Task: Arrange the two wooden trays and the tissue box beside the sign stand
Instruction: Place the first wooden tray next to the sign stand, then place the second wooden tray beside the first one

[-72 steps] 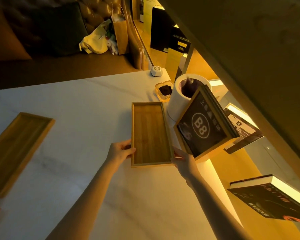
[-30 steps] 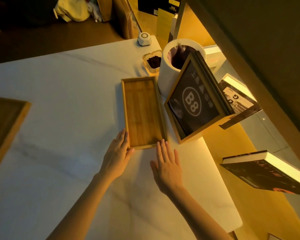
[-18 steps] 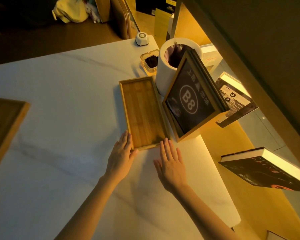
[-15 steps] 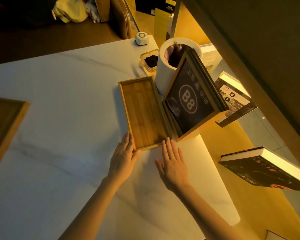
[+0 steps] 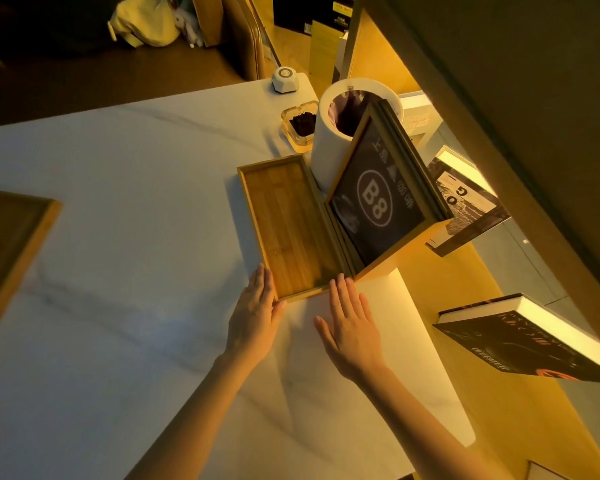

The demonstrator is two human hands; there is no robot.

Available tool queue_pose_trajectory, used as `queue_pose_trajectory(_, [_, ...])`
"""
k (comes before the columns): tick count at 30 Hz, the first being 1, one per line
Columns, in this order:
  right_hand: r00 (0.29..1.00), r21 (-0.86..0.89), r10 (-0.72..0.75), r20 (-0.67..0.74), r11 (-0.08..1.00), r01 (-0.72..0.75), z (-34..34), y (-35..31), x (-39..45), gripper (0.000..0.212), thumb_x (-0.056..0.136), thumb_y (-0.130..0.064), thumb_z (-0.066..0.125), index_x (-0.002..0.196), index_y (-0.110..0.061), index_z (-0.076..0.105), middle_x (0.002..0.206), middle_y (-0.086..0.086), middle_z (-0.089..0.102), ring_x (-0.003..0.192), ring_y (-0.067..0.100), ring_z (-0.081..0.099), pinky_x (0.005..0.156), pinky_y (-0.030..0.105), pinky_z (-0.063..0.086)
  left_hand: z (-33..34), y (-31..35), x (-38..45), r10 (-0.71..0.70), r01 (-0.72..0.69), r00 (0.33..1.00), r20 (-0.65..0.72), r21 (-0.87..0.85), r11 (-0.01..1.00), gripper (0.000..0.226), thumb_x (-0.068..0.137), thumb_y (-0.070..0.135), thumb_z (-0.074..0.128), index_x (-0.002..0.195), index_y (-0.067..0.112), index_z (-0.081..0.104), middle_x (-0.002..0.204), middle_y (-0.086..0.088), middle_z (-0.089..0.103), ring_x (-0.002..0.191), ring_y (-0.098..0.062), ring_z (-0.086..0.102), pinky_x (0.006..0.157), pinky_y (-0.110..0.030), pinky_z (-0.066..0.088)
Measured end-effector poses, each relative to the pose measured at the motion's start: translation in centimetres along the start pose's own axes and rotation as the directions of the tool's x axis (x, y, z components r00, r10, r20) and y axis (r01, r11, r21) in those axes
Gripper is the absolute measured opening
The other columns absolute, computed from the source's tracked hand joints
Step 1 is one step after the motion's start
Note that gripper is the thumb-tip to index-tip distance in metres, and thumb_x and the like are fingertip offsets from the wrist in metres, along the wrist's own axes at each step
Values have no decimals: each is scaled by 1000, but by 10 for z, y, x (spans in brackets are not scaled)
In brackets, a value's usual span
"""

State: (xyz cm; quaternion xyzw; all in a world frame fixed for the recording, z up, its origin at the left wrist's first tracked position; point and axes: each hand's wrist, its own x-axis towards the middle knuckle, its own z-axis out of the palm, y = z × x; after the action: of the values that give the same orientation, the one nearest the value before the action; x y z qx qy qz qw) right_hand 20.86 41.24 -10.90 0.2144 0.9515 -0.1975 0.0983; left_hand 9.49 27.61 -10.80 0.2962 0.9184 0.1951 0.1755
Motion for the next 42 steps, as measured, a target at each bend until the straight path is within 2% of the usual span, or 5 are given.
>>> queue_pose_trajectory(8, [999, -142, 20, -40, 990, -26, -28, -21, 10, 51, 96, -38, 31, 138, -10, 31, 148, 12, 35, 138, 32, 26, 113, 42, 24, -29, 3, -2, 8, -5, 996, 86, -40, 999, 51, 92, 34, 36, 137, 11, 27, 149, -12, 31, 130, -29, 41, 100, -37, 43])
queue_pose_trajectory(12, [990, -116, -103, -91, 989, 92, -57, -41, 16, 32, 95, -31, 39, 109, -8, 57, 103, 11, 67, 93, 26, 64, 78, 35, 54, -58, 1, -11, 53, -57, 997, -51, -70, 996, 32, 92, 26, 40, 94, 2, 61, 92, -20, 67, 85, -35, 62, 65, -37, 46])
queue_pose_trajectory(21, [981, -92, -181, 62, 978, 186, -97, -143, 23, 32, 95, -31, 36, 105, -10, 59, 101, 12, 66, 89, 27, 62, 73, 35, 49, -148, -46, -62, -18, 4, 992, -125, -115, 993, 31, 92, 26, 41, 89, 4, 62, 76, -13, 65, 73, -25, 61, 66, -29, 44])
queue_pose_trajectory(35, [838, 234, -443, -320, 820, 523, -11, -330, 19, 26, 94, -16, 44, 116, -13, 56, 112, 7, 65, 100, 20, 61, 82, 25, 43, -257, -231, -125, -184, 113, 831, -525, -164, 980, 31, 88, 28, 42, 86, 5, 62, 65, -20, 62, 62, -32, 57, 56, -41, 42])
queue_pose_trajectory(42, [920, 304, -378, -99, 869, 390, 51, -393, 42, 43, 96, -23, 38, 137, -13, 33, 141, 6, 43, 131, 22, 35, 109, 34, 28, -267, -335, -114, -173, 174, 886, -429, -39, 984, 42, 92, 22, 43, 131, 8, 40, 136, -15, 48, 124, -29, 47, 102, -39, 37])
